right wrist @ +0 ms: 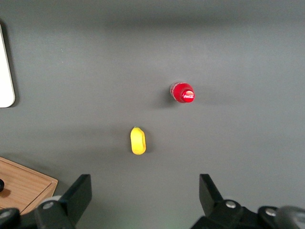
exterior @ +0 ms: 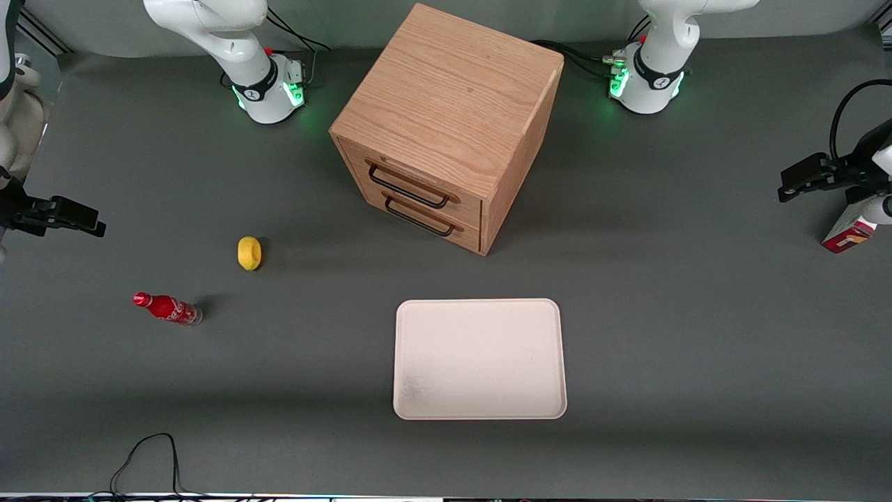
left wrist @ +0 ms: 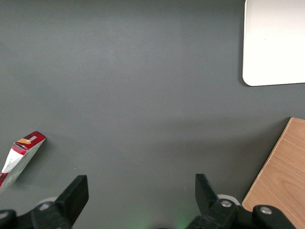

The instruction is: Place red cookie box on tray

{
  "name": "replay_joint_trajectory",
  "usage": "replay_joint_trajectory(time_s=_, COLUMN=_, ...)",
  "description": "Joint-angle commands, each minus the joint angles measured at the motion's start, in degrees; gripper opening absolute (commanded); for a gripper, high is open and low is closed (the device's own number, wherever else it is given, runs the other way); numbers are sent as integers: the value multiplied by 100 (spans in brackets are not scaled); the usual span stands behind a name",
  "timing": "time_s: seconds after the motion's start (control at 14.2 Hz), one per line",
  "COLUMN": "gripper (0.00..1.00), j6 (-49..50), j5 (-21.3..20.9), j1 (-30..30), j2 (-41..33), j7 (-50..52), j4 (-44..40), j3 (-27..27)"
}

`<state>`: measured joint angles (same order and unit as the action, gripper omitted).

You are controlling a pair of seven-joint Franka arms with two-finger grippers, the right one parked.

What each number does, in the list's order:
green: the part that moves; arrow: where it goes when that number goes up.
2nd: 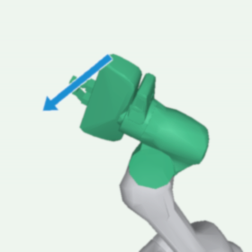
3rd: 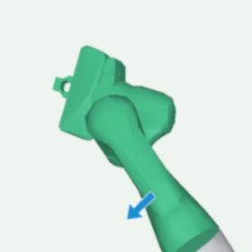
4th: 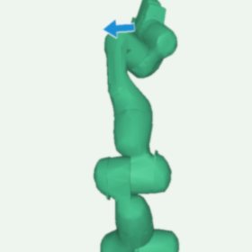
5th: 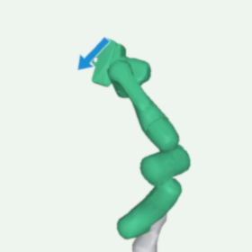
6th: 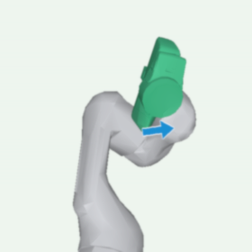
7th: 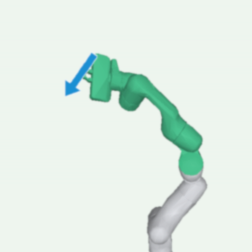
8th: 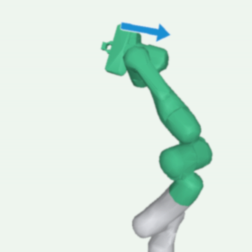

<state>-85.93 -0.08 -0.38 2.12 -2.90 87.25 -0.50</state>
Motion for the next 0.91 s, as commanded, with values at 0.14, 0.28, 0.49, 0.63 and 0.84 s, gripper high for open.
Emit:
replay_joint_trajectory(time_s=0.14, gripper=100, j6=-11, j5=79, j1=-6, j2=-89, j7=70, j4=64, j3=-20)
replay_joint_trajectory(time_s=0.28, gripper=100, j6=32, j5=61, j1=-6, j2=-98, j7=52, j4=64, j3=-20)
replay_joint_trajectory(time_s=0.49, gripper=100, j6=-11, j5=-36, j1=160, j2=-185, j7=-157, j4=265, j3=-72)
replay_joint_trajectory(time_s=0.63, gripper=100, j6=-3, j5=-71, j1=484, j2=-230, j7=-727, j4=363, j3=-116)
replay_joint_trajectory(time_s=0.84, gripper=100, j6=-177, j5=-324, j1=1170, j2=-265, j7=-1544, j4=626, j3=-125)
